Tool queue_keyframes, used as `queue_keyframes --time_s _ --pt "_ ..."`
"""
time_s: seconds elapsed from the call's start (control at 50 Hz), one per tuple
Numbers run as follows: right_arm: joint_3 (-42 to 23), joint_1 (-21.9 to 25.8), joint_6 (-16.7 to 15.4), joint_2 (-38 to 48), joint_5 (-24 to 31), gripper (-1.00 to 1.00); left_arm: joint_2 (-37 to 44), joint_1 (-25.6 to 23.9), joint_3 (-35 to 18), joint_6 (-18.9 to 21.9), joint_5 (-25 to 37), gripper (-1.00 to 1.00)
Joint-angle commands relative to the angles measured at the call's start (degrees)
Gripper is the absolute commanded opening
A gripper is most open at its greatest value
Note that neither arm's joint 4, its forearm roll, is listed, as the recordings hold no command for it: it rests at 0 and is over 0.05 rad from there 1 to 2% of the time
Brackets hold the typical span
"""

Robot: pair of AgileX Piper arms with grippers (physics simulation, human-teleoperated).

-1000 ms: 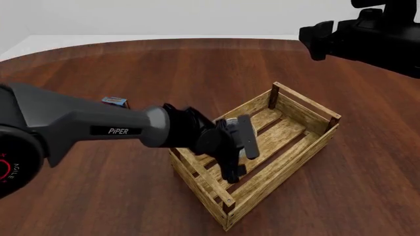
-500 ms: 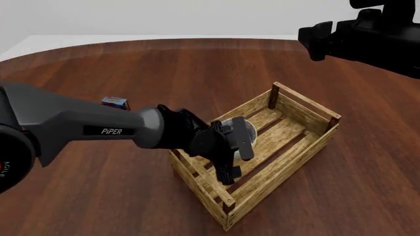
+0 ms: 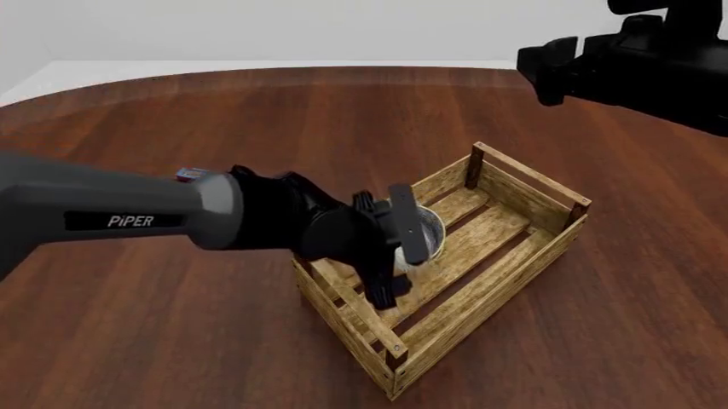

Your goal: Stack the right bowl on the left bowl and place them in the tray.

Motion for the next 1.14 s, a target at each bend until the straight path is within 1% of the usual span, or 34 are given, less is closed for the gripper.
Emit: queue_keyframes --time_s 0.02,0.26,0.56,0.64,0.8,0.88,1.04,1.14 --pt "-0.01 0.02 0.1 -0.18 0.09 1.0 -4.49 0.75 0.95 -3.95 -0.62 1.0" --pt "-0.17 0.01 0.02 0.06 0.16 1.0 -9.74 0.9 3.03 -5.04 -0.27 1.0" --pt "-0.26 0.02 -0.16 0.43 0.04 1.0 -17.53 2.0 7.72 -6.9 -1.22 1.0" --pt "-0.25 -0.01 -0.21 0.62 -0.11 1.0 -20.49 2.88 9.24 -7.16 -1.27 1.0" --pt "0.13 0.0 -0.4 1.13 -0.84 1.0 -23.89 4.29 12.77 -7.43 -2.85 1.0" --pt "0.31 -0.01 -0.42 1.12 -1.03 1.0 -26.55 6.51 15.43 -6.45 -4.5 1.0" --pt "0.56 -0.06 -0.43 0.84 -1.16 1.0 -30.37 9.03 18.68 -7.47 -5.88 1.0" --pt "0.63 0.02 -0.53 0.96 -1.29 1.0 -32.51 10.26 18.97 -8.15 -5.44 1.0"
